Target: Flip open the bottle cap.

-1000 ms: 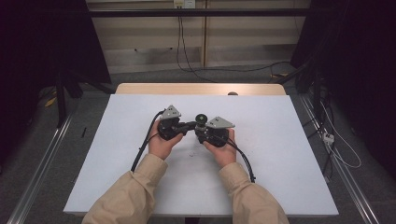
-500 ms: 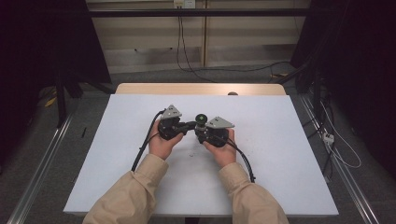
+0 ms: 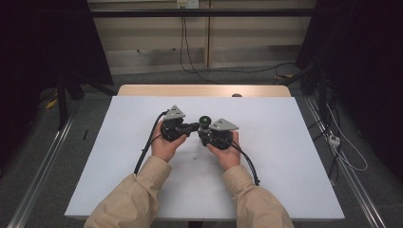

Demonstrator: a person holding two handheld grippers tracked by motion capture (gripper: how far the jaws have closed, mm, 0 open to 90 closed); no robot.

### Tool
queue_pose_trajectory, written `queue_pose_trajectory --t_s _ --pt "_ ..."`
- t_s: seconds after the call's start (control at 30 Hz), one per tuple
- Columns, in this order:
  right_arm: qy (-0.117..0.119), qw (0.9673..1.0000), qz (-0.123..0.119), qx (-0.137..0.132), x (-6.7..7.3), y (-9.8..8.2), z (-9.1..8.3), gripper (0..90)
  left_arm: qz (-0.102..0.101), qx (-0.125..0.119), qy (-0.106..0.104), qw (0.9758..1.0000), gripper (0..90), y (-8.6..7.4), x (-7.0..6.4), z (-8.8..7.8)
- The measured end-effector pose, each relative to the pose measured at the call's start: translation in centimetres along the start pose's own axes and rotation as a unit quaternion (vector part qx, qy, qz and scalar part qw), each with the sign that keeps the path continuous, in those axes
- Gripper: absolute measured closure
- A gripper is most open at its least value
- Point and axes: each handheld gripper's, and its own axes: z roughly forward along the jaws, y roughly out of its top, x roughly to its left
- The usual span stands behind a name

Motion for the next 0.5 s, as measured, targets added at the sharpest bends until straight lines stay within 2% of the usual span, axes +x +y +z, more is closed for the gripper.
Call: queue_pose_trajectory --t_s 0.5 --pt "0.0 1.0 0.0 0.001 0.01 0.0 0.03 53.2 -0.004 0.0 0.003 1.0 90.0 0.03 -0.1 0.03"
